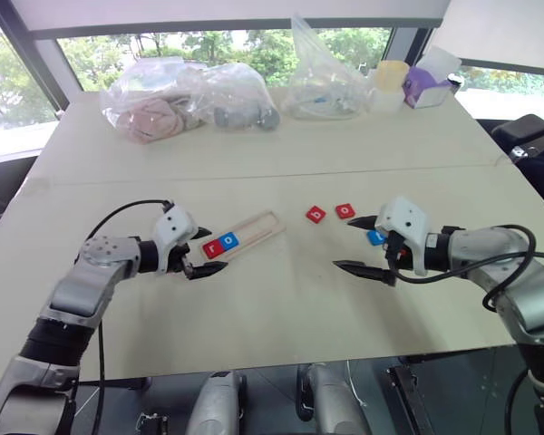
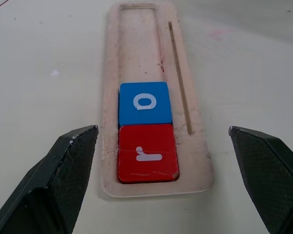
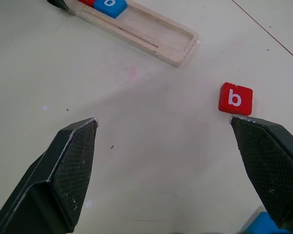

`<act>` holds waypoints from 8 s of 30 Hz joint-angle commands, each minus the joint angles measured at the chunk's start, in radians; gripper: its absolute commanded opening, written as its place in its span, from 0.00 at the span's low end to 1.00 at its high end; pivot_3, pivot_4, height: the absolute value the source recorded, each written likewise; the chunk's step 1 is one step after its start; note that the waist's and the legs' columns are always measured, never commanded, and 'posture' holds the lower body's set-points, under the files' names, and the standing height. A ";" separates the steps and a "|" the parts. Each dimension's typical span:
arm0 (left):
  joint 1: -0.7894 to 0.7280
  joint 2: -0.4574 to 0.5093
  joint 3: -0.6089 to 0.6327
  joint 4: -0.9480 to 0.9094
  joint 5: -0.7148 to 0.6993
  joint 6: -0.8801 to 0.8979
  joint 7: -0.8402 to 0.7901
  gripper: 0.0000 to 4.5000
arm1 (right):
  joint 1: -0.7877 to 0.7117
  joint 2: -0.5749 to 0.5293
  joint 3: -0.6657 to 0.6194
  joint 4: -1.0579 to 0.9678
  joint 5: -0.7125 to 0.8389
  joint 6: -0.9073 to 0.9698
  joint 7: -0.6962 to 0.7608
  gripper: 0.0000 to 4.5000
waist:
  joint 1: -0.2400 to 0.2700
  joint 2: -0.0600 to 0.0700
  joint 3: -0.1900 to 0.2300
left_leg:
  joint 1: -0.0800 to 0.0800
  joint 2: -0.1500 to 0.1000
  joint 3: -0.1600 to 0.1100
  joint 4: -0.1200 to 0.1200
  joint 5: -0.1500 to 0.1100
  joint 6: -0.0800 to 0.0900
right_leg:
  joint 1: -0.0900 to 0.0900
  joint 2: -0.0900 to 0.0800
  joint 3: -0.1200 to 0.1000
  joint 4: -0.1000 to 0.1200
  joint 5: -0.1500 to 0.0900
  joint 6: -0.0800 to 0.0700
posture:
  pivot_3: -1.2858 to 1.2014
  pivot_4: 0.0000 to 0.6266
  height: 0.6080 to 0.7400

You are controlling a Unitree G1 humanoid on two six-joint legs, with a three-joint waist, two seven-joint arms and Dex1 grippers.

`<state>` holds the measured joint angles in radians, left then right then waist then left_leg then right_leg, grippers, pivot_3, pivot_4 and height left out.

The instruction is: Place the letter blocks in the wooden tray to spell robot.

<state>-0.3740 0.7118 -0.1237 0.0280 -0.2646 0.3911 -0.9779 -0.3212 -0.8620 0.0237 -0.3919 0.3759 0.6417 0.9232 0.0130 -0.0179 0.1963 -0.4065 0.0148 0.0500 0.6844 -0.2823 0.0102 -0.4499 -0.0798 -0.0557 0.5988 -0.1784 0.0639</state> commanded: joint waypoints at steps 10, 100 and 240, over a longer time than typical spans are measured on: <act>-0.025 -0.051 -0.005 0.093 0.062 -0.061 0.012 1.00 | -0.005 -0.012 -0.037 -0.046 0.009 0.002 -0.018 0.99 | 0.001 0.000 0.000 | 0.000 0.000 0.000 0.001 0.000 0.000 | 0.001 0.000 0.000 0.000 0.001 0.002 | 0.52 0.24 1.00; 0.087 0.120 0.215 -0.479 -0.248 0.139 -0.110 0.99 | -0.308 0.380 0.152 0.373 -0.180 0.056 -0.313 1.00 | -0.003 0.000 0.000 | 0.006 0.000 -0.002 -0.001 0.000 0.000 | 0.006 0.000 0.001 0.000 0.000 0.000 | 0.52 0.24 1.00; 0.168 0.115 0.214 -0.575 -0.257 0.163 0.058 1.00 | -0.289 0.059 0.195 0.580 -0.232 -0.495 0.521 0.26 | -0.025 0.000 0.000 | 0.013 0.001 -0.002 -0.001 0.000 0.000 | 0.011 0.000 0.002 0.001 -0.001 0.001 | 0.52 0.24 1.00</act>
<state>-0.2053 0.8202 0.0627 -0.5164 -0.5061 0.5614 -0.9216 -0.6016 -0.8032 0.2504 0.2913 0.0975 0.0983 1.4362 -0.0118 -0.0175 0.1966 -0.3931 0.0156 0.0484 0.6830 -0.2824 0.0101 -0.4393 -0.0796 -0.0540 0.5995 -0.1795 0.0646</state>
